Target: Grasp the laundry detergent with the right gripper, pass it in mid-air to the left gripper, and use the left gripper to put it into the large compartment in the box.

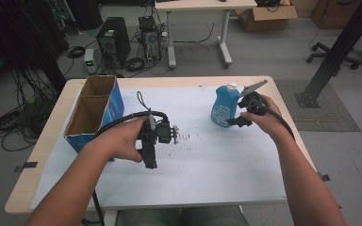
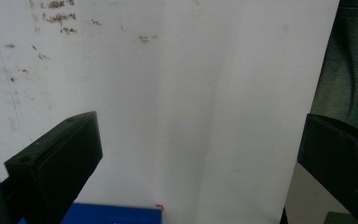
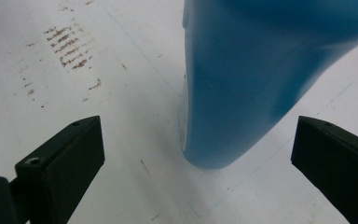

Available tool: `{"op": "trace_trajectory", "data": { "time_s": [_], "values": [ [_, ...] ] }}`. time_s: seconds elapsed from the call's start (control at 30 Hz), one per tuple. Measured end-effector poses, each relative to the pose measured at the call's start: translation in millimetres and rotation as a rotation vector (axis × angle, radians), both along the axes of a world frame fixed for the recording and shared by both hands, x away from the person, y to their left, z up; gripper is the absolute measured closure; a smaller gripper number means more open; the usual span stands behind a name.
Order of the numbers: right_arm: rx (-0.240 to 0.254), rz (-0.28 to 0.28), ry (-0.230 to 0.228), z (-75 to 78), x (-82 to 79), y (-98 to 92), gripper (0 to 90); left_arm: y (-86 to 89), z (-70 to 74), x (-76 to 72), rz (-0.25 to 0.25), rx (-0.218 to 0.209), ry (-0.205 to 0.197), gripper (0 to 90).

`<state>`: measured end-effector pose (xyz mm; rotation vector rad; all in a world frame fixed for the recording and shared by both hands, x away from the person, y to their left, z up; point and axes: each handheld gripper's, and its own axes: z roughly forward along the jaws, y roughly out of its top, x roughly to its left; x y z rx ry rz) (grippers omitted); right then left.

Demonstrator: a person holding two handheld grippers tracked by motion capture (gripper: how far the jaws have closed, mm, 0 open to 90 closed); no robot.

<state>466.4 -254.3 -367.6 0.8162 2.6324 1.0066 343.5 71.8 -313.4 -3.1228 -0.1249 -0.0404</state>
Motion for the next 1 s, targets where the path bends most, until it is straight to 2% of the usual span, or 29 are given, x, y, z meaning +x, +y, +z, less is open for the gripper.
{"op": "trace_trajectory", "data": {
  "time_s": [0.23,0.43,0.63,0.8,1.0],
  "values": [
    [0.017,-0.006,0.003,-5.5,1.2,2.3,2.3,-0.9,0.2,-1.5,-0.001,0.001,0.001,0.2],
    [0.038,-0.02,-0.012,-9.0,2.6,3.7,2.3,-4.5,-0.4,-5.6,-0.021,0.001,0.002,0.2],
    [0.077,-0.04,-0.055,-6.5,3.0,6.8,2.1,-5.8,2.1,-8.7,-0.029,0.0,-0.004,0.2],
    [0.077,-0.048,-0.067,-7.6,3.8,8.7,1.9,-4.3,3.1,-9.1,-0.025,0.002,-0.007,0.2],
    [0.105,-0.063,-0.082,-13.1,4.8,8.2,1.8,-3.2,1.4,-10.3,-0.023,0.003,-0.006,0.2]
  ]
}}
